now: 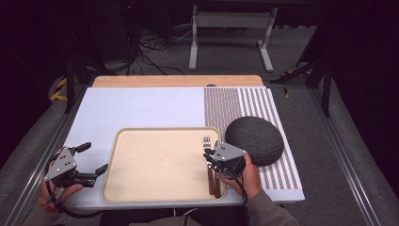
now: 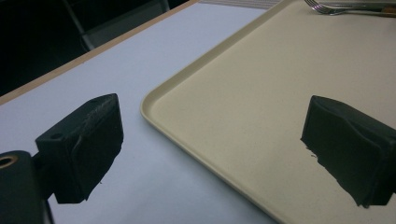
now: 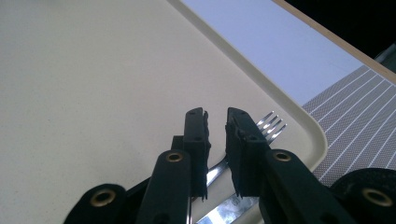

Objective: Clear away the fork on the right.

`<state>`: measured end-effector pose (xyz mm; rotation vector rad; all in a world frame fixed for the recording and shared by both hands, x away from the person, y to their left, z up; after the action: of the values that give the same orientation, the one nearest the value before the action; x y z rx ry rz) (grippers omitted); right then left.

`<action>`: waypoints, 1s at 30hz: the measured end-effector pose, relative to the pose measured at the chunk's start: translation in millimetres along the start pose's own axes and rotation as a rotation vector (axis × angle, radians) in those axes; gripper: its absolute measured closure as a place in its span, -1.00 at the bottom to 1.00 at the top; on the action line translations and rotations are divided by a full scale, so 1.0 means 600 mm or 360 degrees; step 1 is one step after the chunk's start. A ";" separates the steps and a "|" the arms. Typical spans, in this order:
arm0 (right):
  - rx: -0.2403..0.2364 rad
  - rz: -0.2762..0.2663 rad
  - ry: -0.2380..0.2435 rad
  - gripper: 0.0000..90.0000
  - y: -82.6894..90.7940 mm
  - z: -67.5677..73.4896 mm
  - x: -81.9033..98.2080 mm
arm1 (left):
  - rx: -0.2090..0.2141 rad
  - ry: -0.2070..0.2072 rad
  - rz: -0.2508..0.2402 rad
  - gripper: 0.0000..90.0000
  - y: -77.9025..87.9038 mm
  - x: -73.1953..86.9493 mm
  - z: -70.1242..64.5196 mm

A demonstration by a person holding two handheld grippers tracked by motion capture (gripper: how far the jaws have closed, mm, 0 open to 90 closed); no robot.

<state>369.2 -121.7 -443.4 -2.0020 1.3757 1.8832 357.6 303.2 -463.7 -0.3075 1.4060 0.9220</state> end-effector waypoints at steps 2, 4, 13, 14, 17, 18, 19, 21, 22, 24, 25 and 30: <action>0.0009 -0.0014 0.0005 0.70 0.003 -0.002 -0.002 | -0.0003 -0.0007 0.0003 -0.86 0.000 0.000 0.001; 0.0009 -0.0025 0.0008 0.66 0.004 -0.003 -0.003 | -0.0001 -0.0009 0.0006 -0.86 0.000 0.000 0.001; 0.0031 -0.0040 0.0032 0.47 0.008 -0.005 -0.006 | -0.0004 -0.0011 0.0010 -0.86 0.000 0.000 0.001; 0.0039 -0.0038 0.0033 0.43 0.009 -0.005 -0.006 | -0.0004 -0.0012 0.0010 -0.86 0.000 0.000 0.001; 0.0043 -0.0051 0.0049 0.37 0.011 -0.006 -0.006 | -0.0002 -0.0007 0.0007 -0.86 0.000 0.000 0.001; 0.0051 -0.0054 0.0049 0.33 0.012 -0.006 -0.007 | -0.0004 -0.0010 0.0002 -0.86 -0.001 0.001 0.001; 0.0057 -0.0057 0.0046 0.30 0.013 -0.007 -0.007 | 0.0000 -0.0007 0.0005 -0.86 0.000 0.000 0.001; 0.0060 -0.0067 0.0052 0.27 0.015 -0.007 -0.008 | -0.0002 -0.0007 0.0007 -0.86 0.000 0.000 0.001; 0.0069 -0.0068 0.0054 0.23 0.016 -0.008 -0.008 | -0.0005 -0.0007 0.0005 -0.86 -0.001 0.000 0.001; 0.0081 -0.0069 0.0058 0.17 0.018 -0.010 -0.009 | -0.0001 -0.0008 0.0007 -0.86 0.000 0.000 0.001; 0.0085 -0.0072 0.0057 0.13 0.018 -0.010 -0.009 | -0.0001 -0.0007 0.0007 -0.86 0.000 0.000 0.001; 0.0109 -0.0078 0.0054 -0.02 0.021 -0.012 -0.009 | -0.0001 -0.0013 0.0008 -0.86 0.000 0.001 0.001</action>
<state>367.6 -130.6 -430.8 -2.0253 1.3667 1.7655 358.2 303.6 -464.0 -0.3003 1.3994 0.9267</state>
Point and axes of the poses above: each handheld gripper's, and its own axes: y roughly backward along the jaws, x roughly out of its underside, z roughly to its left, the point moved 5 cm from there along -y, roughly forward along the jaws, and after that the axes turned 4 degrees about -z, right-handed, at the moved point
